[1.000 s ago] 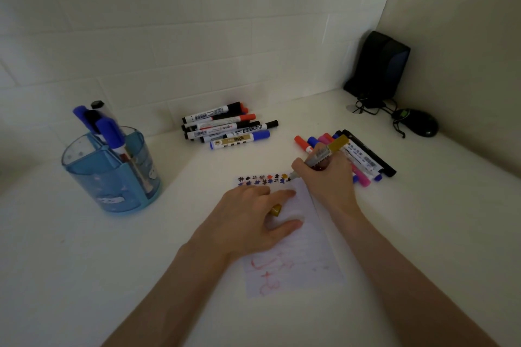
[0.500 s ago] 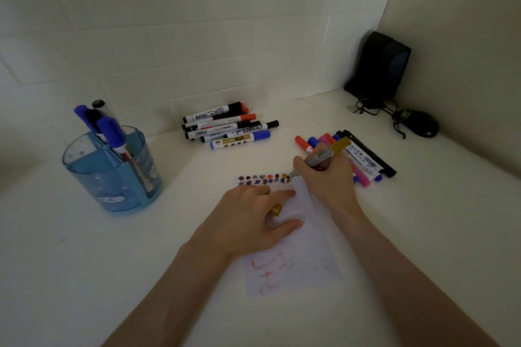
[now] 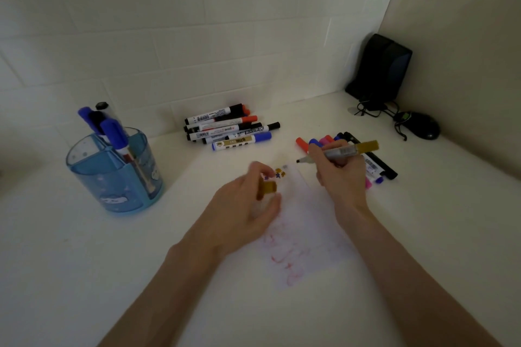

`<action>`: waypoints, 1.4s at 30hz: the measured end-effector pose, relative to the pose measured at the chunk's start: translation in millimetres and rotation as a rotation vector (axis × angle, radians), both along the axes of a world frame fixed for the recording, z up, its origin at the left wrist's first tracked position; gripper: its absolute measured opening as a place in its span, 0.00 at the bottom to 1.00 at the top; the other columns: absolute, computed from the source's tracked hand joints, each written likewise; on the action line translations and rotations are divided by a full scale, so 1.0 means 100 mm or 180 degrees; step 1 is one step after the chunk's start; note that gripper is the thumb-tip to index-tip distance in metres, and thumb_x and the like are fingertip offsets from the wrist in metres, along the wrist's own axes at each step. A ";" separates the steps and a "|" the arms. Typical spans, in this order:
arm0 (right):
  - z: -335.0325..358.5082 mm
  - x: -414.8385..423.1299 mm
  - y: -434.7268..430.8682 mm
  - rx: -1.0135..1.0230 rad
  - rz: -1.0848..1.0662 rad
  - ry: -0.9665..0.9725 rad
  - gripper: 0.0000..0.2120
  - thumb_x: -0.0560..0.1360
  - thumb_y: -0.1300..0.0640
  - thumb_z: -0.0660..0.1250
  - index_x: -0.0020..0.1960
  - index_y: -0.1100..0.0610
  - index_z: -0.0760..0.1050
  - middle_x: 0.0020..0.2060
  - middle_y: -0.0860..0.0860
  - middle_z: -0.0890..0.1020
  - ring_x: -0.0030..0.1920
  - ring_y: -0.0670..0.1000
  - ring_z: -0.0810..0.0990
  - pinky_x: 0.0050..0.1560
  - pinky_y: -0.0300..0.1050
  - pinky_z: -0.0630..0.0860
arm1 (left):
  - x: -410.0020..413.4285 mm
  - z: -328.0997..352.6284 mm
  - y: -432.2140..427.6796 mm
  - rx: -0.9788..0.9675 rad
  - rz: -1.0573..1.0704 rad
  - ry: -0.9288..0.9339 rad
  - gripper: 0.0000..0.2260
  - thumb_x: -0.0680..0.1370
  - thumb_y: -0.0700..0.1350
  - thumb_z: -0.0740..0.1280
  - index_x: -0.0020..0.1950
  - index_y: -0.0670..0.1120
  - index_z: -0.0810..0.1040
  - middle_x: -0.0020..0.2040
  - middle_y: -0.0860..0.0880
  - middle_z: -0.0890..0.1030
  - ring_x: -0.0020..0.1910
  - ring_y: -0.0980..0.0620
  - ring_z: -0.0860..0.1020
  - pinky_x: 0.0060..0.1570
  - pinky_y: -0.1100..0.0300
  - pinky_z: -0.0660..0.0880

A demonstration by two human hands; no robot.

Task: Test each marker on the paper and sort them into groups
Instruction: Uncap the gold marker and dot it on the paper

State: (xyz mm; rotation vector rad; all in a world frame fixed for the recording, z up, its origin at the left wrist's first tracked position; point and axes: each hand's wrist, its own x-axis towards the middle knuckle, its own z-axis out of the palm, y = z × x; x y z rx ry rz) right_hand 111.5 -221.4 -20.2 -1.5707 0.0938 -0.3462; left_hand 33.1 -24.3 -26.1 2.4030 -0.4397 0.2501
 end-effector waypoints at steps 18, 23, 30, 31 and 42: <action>0.16 -0.21 0.09 0.0313 0.1373 0.0319 0.05 0.80 0.59 0.72 0.53 0.60 0.82 0.38 0.57 0.86 0.32 0.52 0.81 0.28 0.40 0.75 | 0.11 -0.02 0.16 -0.0935 0.0741 0.0169 0.08 0.78 0.51 0.71 0.56 0.60 0.76 0.50 0.64 0.80 0.51 0.66 0.76 0.44 0.71 0.69; 0.13 -0.25 0.13 -0.0146 0.1587 0.0217 0.06 0.74 0.49 0.77 0.49 0.50 0.86 0.40 0.54 0.87 0.33 0.51 0.83 0.31 0.40 0.78 | 0.09 0.03 0.15 -0.0951 0.0578 -0.0087 0.06 0.79 0.51 0.69 0.55 0.59 0.76 0.50 0.62 0.81 0.51 0.60 0.77 0.44 0.74 0.69; 0.23 -0.22 -0.02 0.0433 0.2282 0.0796 0.21 0.77 0.40 0.71 0.58 0.56 0.86 0.51 0.61 0.88 0.44 0.58 0.88 0.43 0.44 0.84 | 0.10 0.05 0.18 -0.1169 0.0546 -0.0080 0.08 0.80 0.48 0.68 0.58 0.58 0.78 0.50 0.64 0.82 0.49 0.60 0.81 0.48 0.69 0.75; 0.22 -0.22 -0.03 0.0519 0.2280 0.0815 0.19 0.80 0.43 0.69 0.58 0.57 0.86 0.51 0.62 0.87 0.44 0.59 0.88 0.43 0.44 0.84 | 0.10 0.05 0.17 -0.1201 0.0506 -0.0116 0.08 0.80 0.47 0.69 0.58 0.57 0.79 0.50 0.64 0.82 0.49 0.60 0.81 0.49 0.69 0.75; 0.08 -0.33 0.15 0.0642 0.2139 0.0325 0.16 0.86 0.55 0.61 0.57 0.60 0.87 0.47 0.64 0.87 0.44 0.59 0.87 0.47 0.46 0.83 | 0.10 0.02 0.21 -0.1474 0.0396 -0.0328 0.09 0.79 0.40 0.71 0.58 0.49 0.83 0.49 0.58 0.85 0.45 0.54 0.84 0.49 0.62 0.80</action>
